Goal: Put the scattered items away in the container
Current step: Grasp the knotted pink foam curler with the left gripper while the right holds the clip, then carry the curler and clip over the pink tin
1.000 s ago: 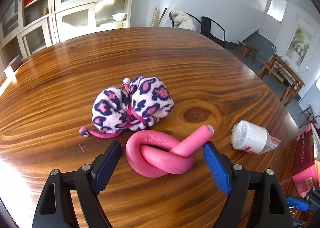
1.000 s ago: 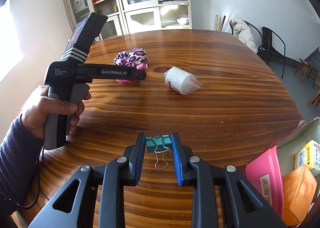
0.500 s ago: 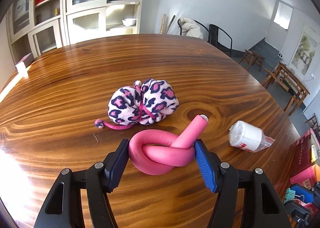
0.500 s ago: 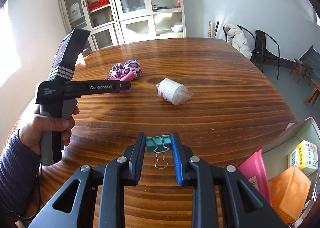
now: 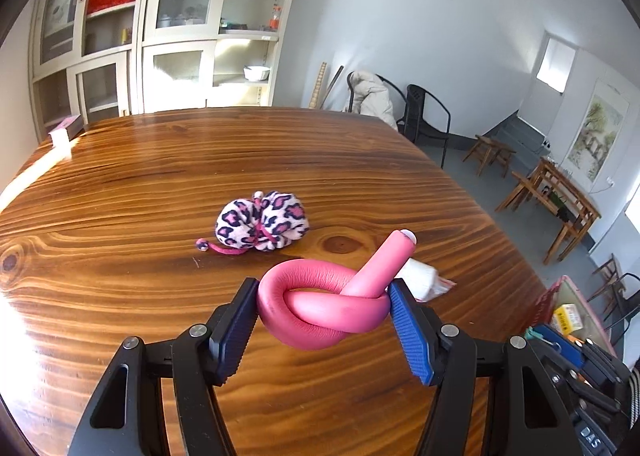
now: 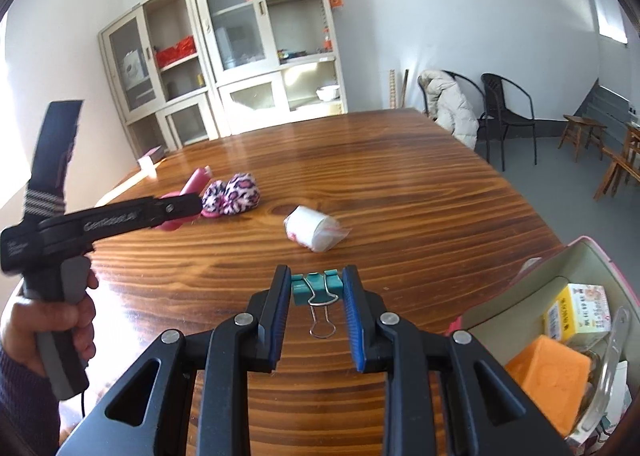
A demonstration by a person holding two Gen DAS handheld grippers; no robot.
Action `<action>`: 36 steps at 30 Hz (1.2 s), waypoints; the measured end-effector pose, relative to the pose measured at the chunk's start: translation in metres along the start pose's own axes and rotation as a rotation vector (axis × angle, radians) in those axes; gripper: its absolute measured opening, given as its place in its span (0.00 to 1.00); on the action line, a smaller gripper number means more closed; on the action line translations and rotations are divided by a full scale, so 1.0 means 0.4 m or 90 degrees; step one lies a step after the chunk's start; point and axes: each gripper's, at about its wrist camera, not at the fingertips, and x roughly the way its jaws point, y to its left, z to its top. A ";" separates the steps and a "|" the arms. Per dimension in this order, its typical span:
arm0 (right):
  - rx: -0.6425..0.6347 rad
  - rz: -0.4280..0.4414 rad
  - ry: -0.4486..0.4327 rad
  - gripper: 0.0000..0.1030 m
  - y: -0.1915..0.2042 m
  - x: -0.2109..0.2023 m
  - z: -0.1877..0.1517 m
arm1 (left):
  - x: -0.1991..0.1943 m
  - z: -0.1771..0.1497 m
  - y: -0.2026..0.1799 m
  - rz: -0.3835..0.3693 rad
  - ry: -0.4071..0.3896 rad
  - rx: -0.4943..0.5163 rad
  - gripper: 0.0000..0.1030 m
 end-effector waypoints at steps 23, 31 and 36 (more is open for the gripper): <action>0.128 -0.229 -0.116 0.28 -0.234 -0.336 -0.107 | -0.120 -0.124 -0.346 -0.156 0.016 0.142 0.65; 0.192 -0.283 -0.088 0.35 -0.334 -0.366 -0.153 | -0.117 -0.145 -0.407 -0.187 0.034 0.159 0.65; 0.216 -0.264 -0.112 0.68 -0.348 -0.388 -0.173 | -0.113 -0.148 -0.449 -0.199 0.042 0.173 0.65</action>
